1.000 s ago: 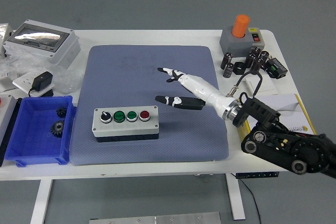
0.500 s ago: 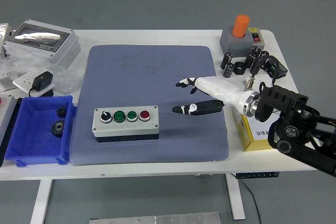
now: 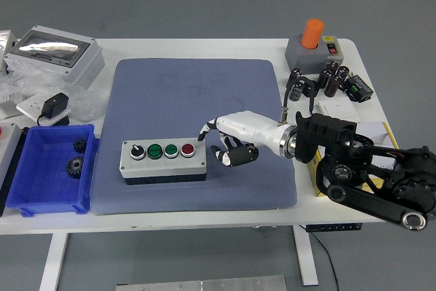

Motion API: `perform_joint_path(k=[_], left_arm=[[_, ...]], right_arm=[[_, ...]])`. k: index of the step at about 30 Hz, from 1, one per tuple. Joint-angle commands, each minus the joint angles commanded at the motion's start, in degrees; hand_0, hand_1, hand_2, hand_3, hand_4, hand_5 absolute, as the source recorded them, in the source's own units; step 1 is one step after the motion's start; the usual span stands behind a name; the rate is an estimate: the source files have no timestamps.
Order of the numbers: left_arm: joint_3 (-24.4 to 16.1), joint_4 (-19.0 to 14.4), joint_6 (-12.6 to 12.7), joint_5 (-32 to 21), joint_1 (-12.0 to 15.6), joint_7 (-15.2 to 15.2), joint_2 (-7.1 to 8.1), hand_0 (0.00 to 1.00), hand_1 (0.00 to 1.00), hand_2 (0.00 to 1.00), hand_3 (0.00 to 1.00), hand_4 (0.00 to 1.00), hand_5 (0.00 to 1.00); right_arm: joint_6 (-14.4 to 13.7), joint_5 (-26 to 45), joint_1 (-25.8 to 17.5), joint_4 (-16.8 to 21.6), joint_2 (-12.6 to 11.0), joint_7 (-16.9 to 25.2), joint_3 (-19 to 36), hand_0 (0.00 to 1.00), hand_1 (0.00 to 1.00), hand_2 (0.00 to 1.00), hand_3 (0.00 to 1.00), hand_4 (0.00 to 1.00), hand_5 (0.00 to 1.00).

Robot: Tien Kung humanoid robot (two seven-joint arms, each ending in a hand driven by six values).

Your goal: Pick up the button,place it on the desk,press the button,press the button

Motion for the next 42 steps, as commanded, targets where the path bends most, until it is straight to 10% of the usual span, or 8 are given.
perform_joint_path(k=[19,37,38,42], left_arm=[[-0.18,0.07,-0.19,0.27,-0.25,-0.23,0.01,0.769,0.762,0.722,0.804,0.942,0.647],[-0.13,0.1,-0.33,0.29,0.01,-0.16,-0.17,0.77,0.761,0.72,0.803,0.939,0.651],[-0.22,0.09,-0.38,0.5,0.07,-0.15,-0.17,0.769,0.761,0.72,0.803,0.938,0.649],[-0.66,0.18,-0.55,1.18,0.21,-0.49,-0.04,0.769,0.761,0.72,0.803,0.938,0.649]], right_arm=[[-2.35,-1.81,-0.15,-6.32,5.33,-0.16,-3.76,0.002,0.066,0.168,0.707,0.38,0.117],[-3.77,3.2,-5.97,-0.81,-0.13,5.98,9.23,0.002,0.062,0.166,0.712,0.377,0.118],[-4.89,2.86,-7.28,-0.55,-0.39,6.63,10.65,0.002,0.062,0.168,0.717,0.627,0.404],[-9.15,3.55,-12.27,0.07,-0.88,10.46,15.85,0.002,0.062,0.168,0.717,0.627,0.404]])
